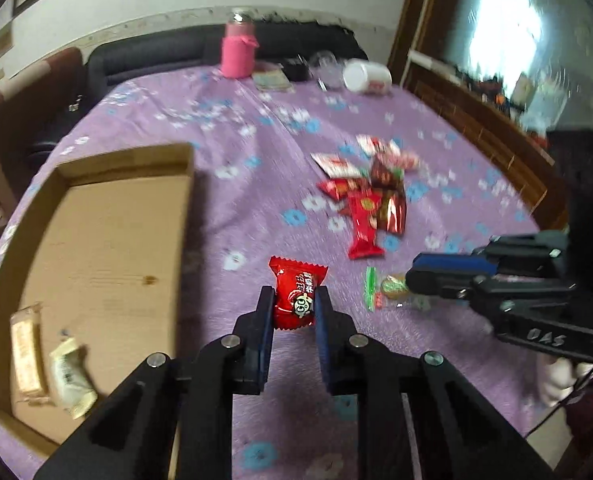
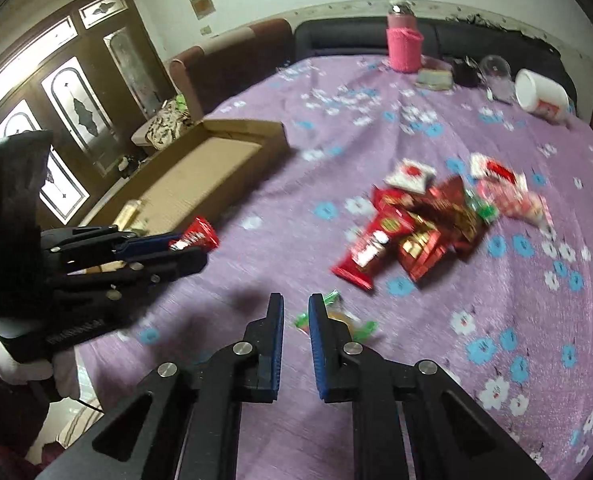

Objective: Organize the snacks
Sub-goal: 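Grasp the small red candy with the left tool while the right tool grasps the green dumpling, then release the red candy and green dumpling into the cardboard box with both tools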

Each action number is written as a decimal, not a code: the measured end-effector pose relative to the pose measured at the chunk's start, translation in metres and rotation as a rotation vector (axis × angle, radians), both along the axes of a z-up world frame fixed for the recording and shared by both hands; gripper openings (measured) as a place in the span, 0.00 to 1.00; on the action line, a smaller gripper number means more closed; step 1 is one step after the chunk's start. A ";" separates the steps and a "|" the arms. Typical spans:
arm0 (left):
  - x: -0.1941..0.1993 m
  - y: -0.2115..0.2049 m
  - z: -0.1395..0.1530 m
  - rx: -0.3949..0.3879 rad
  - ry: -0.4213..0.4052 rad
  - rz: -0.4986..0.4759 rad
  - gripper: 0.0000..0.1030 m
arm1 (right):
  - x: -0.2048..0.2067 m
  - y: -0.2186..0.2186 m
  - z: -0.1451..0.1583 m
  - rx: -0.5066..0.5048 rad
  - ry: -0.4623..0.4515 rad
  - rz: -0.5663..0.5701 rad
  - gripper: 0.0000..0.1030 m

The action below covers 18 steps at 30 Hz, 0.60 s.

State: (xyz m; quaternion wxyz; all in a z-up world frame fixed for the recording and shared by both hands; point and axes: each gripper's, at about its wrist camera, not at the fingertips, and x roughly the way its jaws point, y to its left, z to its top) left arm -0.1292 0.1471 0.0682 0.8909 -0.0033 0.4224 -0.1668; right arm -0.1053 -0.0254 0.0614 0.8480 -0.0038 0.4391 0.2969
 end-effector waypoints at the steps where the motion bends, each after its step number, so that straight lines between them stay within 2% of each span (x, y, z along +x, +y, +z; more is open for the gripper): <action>1: 0.000 0.006 0.004 -0.012 -0.007 0.010 0.18 | -0.001 0.005 0.002 -0.011 -0.007 0.010 0.14; 4: -0.008 0.024 0.011 -0.031 -0.023 0.036 0.18 | 0.002 0.009 -0.004 -0.055 -0.015 -0.005 0.16; 5: -0.009 0.027 0.011 -0.035 -0.025 0.039 0.18 | 0.005 0.007 -0.010 -0.085 -0.016 -0.022 0.25; 6: -0.012 0.031 0.011 -0.042 -0.025 0.044 0.18 | 0.006 0.006 -0.014 -0.104 -0.018 -0.028 0.43; 8: -0.015 0.037 0.011 -0.056 -0.022 0.047 0.18 | 0.009 0.004 -0.025 -0.131 -0.020 -0.030 0.64; 12: -0.017 0.052 0.010 -0.082 -0.021 0.080 0.18 | 0.010 0.005 -0.042 -0.144 -0.002 0.000 0.62; 13: -0.017 0.056 0.011 -0.085 -0.024 0.092 0.18 | 0.009 0.007 -0.046 -0.160 -0.005 0.002 0.59; 14: -0.017 0.061 0.012 -0.086 -0.027 0.103 0.18 | 0.006 0.008 -0.046 -0.178 -0.033 -0.005 0.47; 15: -0.017 0.069 0.013 -0.090 -0.030 0.119 0.18 | 0.005 0.009 -0.045 -0.184 -0.036 -0.005 0.40; 18: -0.016 0.089 0.015 -0.101 -0.034 0.159 0.18 | 0.005 0.007 -0.042 -0.166 -0.018 -0.009 0.33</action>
